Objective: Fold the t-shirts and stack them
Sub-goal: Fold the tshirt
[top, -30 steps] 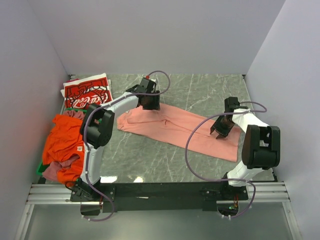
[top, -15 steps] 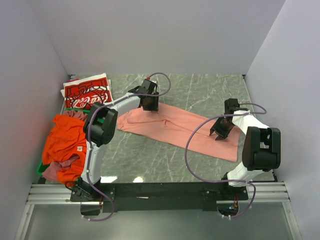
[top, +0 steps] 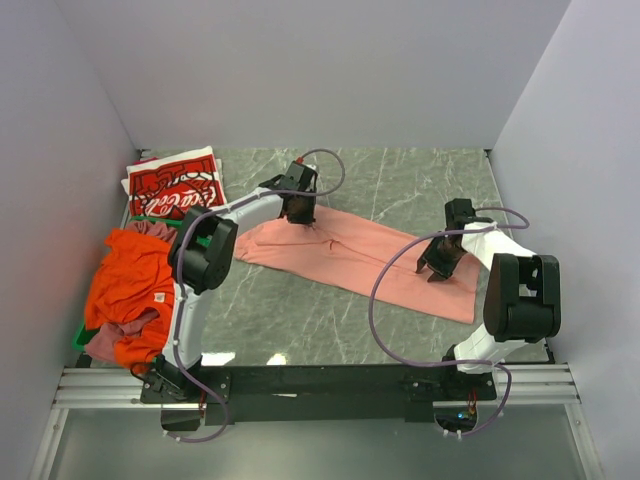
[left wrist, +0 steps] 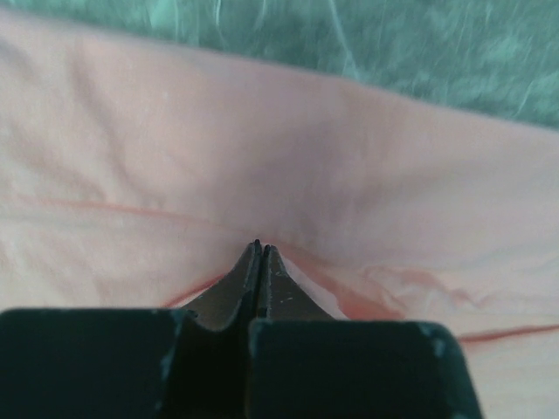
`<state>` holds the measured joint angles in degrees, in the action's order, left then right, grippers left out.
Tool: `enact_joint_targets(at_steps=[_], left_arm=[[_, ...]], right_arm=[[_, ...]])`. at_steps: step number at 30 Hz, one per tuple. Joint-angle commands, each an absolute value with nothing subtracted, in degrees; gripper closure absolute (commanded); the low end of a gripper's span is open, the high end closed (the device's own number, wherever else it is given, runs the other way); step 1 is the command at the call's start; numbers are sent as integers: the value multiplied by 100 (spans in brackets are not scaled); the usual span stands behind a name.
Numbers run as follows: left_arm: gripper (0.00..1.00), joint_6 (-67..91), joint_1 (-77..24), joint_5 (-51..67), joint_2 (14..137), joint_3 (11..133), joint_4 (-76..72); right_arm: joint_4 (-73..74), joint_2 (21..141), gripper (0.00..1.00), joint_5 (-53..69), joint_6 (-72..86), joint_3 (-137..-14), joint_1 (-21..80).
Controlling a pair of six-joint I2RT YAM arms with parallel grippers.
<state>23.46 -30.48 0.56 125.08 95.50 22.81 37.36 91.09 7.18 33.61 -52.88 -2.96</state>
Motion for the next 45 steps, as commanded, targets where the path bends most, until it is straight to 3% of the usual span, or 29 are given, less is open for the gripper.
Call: enact_joint_targets(at_steps=[1, 14, 22, 31, 34, 45], left_arm=[[100, 2451, -3138, 26, 11910, 9195, 2224], [100, 3041, -3331, -483, 11005, 8148, 2215], [99, 3480, -3419, -89, 10478, 7384, 1960], [68, 4007, -3516, 676, 9748, 6786, 1837], [63, 4096, -3516, 765, 9554, 6654, 1907], [61, 4131, -3278, 360, 9853, 7004, 1855]], right_arm=[[3621, 8965, 53, 703, 3358, -5221, -229], [3577, 9123, 53, 642, 3278, -5203, -114], [3647, 9211, 53, 554, 3164, -5282, -35], [3656, 9202, 53, 536, 3076, -5229, -26], [3630, 9185, 53, 554, 3076, -5203, -26], [3762, 9061, 53, 545, 3015, -5423, -26]])
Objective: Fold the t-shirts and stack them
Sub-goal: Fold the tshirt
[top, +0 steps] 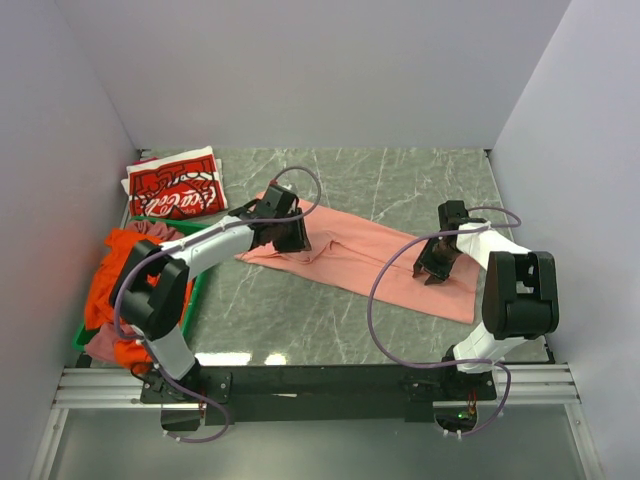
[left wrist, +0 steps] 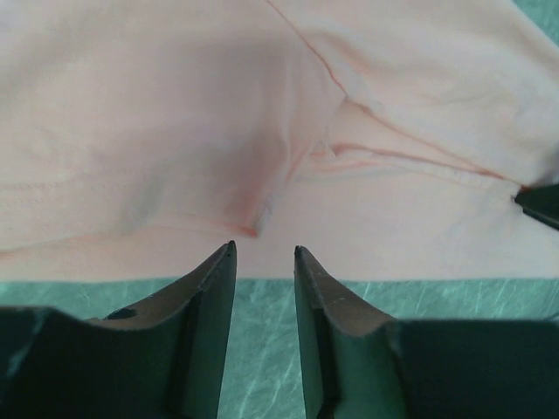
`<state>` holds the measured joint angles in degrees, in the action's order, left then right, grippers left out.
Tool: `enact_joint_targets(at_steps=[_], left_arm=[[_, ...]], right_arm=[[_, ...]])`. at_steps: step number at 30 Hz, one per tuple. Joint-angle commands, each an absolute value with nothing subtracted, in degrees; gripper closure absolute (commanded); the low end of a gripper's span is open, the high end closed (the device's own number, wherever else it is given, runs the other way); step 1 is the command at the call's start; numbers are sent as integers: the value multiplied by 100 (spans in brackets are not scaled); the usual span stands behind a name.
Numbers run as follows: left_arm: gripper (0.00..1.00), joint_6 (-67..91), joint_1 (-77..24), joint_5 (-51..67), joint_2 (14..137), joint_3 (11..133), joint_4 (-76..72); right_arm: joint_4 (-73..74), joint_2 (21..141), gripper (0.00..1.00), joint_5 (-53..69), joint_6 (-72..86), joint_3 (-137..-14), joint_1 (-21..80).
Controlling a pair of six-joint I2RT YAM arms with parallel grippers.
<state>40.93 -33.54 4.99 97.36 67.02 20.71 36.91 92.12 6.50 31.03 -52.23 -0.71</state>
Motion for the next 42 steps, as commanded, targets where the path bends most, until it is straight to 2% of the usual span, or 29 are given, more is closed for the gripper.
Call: enact_joint_targets(at_steps=[1, 3, 4, 7, 18, 25, 34, 42], left_arm=[[62, 4096, -3270, 360, 10053, 7109, 1837], [65, 4034, -3287, 518, 10247, 7346, 1785], [71, 4043, -3287, 614, 10405, 7382, 1706], [73, 4061, -3322, 984, 10713, 7383, 1661], [72, 4157, -3647, 1599, 10477, 6698, 1399], [70, 4157, -3612, 1538, 10074, 6829, 1819], [66, 4210, -2901, 1195, 9756, 6943, 2171], [69, 3990, -2505, 1081, 10335, 6680, 1995]], right_arm=[[3762, 9070, 53, 562, 3006, -5432, -26], [3779, 9097, 53, 563, 2997, -5449, -26], [3779, 9097, 53, 554, 2980, -5458, -26], [3806, 9114, 53, 545, 2962, -5475, -26], [3797, 9158, 53, 527, 2918, -5458, -26], [3840, 9062, 53, 571, 2927, -5484, -26], [4324, 8411, 52, 387, 2655, -6142, -26], [3684, 9201, 52, 658, 2338, -6249, -26]])
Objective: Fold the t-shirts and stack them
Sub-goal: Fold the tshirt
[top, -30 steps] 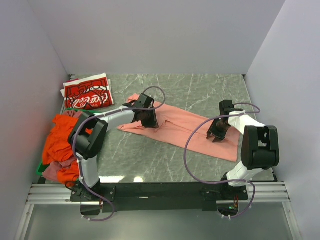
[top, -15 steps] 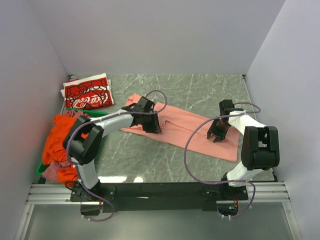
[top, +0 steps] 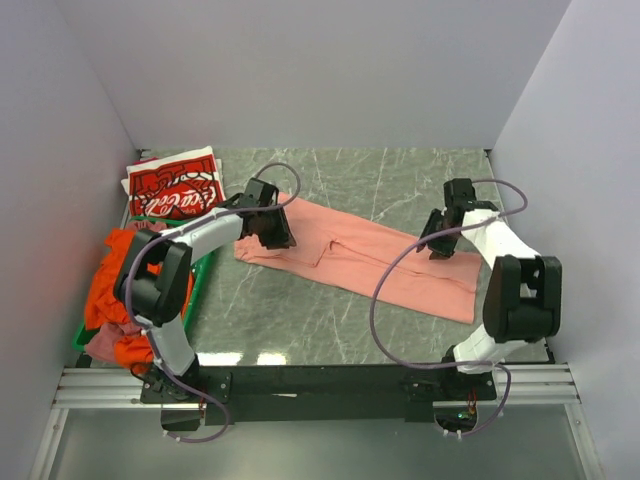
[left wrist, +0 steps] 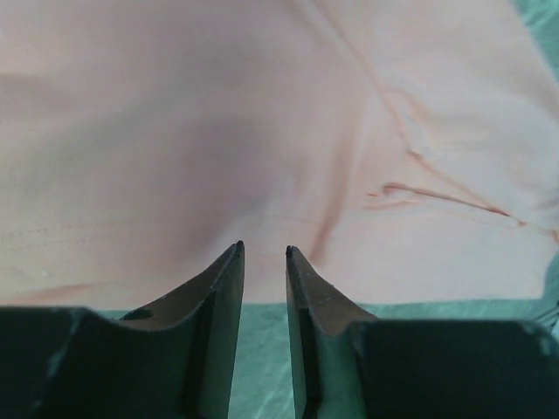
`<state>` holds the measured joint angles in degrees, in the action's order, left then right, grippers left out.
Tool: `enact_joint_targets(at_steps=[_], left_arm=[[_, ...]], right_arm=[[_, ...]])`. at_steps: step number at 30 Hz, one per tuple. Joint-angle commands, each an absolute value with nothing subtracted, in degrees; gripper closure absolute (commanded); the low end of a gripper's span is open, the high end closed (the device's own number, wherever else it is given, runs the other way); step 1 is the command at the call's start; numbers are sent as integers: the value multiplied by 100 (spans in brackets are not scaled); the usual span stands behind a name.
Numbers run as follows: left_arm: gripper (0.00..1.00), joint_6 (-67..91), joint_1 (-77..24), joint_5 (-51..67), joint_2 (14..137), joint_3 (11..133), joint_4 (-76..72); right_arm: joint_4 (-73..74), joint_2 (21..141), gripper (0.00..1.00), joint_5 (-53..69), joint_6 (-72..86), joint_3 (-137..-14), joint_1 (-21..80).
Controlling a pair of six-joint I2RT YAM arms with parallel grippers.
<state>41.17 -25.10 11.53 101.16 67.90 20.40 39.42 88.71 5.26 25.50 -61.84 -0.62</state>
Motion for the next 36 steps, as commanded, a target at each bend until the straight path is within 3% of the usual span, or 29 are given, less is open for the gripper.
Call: enact_joint_targets(at_steps=[1, 9, 15, 28, 36], left_arm=[[69, 3990, -2479, 1046, 10379, 6645, 1960], [71, 3788, -2303, 642, 10986, 6565, 1802], [71, 3419, -2215, 369, 11564, 7162, 2047], [69, 2558, -2215, -422, 13438, 10465, 3234], [61, 2470, -2215, -624, 12930, 10785, 3384]], right_arm=[[3509, 9341, 52, 703, 2329, -6188, -26], [3006, 9852, 53, 1309, 2215, -5740, -26], [3612, 10011, 54, 1582, 2417, -5547, 130], [3648, 8719, 53, 2215, 2900, -4500, 1282], [4217, 7658, 52, 1891, 3173, -4736, 1635]])
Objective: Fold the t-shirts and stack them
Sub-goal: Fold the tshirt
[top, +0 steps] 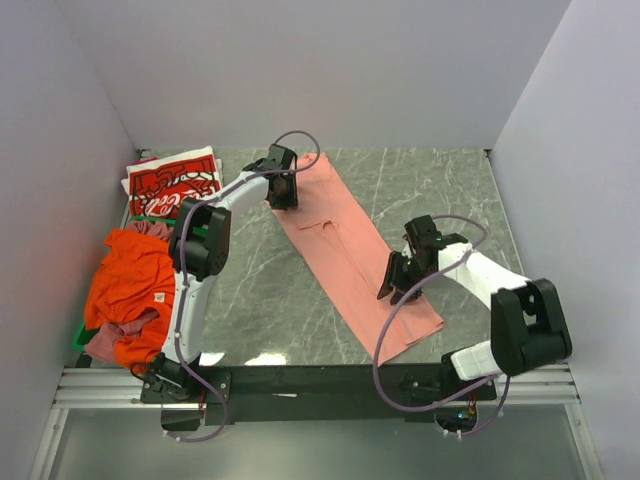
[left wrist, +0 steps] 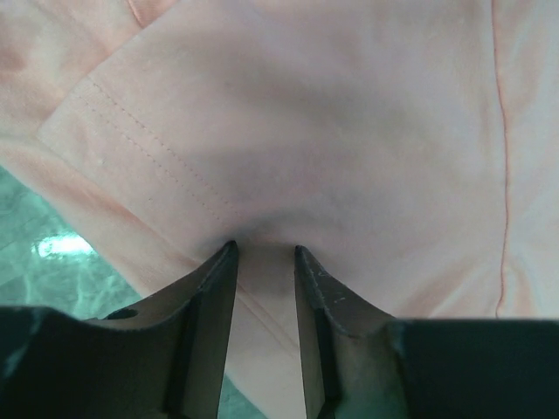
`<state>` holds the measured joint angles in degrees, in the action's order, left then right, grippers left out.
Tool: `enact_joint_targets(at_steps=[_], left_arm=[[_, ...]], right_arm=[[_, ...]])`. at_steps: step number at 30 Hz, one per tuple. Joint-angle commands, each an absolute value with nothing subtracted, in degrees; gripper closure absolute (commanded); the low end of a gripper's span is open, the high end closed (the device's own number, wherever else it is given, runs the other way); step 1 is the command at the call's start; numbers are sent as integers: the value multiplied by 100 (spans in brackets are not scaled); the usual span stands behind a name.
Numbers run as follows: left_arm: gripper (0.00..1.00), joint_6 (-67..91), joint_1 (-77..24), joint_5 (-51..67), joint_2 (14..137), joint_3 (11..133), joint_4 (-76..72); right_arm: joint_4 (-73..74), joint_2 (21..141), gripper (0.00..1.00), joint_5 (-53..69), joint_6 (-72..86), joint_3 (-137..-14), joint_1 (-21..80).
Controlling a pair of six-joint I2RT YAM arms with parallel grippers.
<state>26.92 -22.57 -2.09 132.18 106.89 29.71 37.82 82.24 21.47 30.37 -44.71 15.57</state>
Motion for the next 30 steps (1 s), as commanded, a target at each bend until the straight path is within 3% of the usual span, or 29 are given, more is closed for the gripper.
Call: enact_joint_targets(at_steps=[1, 5, 16, 30], left_arm=[[61, 2487, -2215, -589, 12807, 10741, 3366], [59, 2654, -2215, -352, 12061, 10398, 3235], [58, 3963, -2259, 781, 11066, 8878, 1953], [61, 4149, -2294, 958, 12199, 9167, 1872]], right_arm=[[4314, 7568, 53, 1811, 3155, -4798, 1643], [4675, 7181, 51, 1407, 3190, -4817, 1652], [4562, 5855, 51, 914, 4420, -3306, 1969], [3999, 6135, 51, 888, 4702, -2532, 2223]])
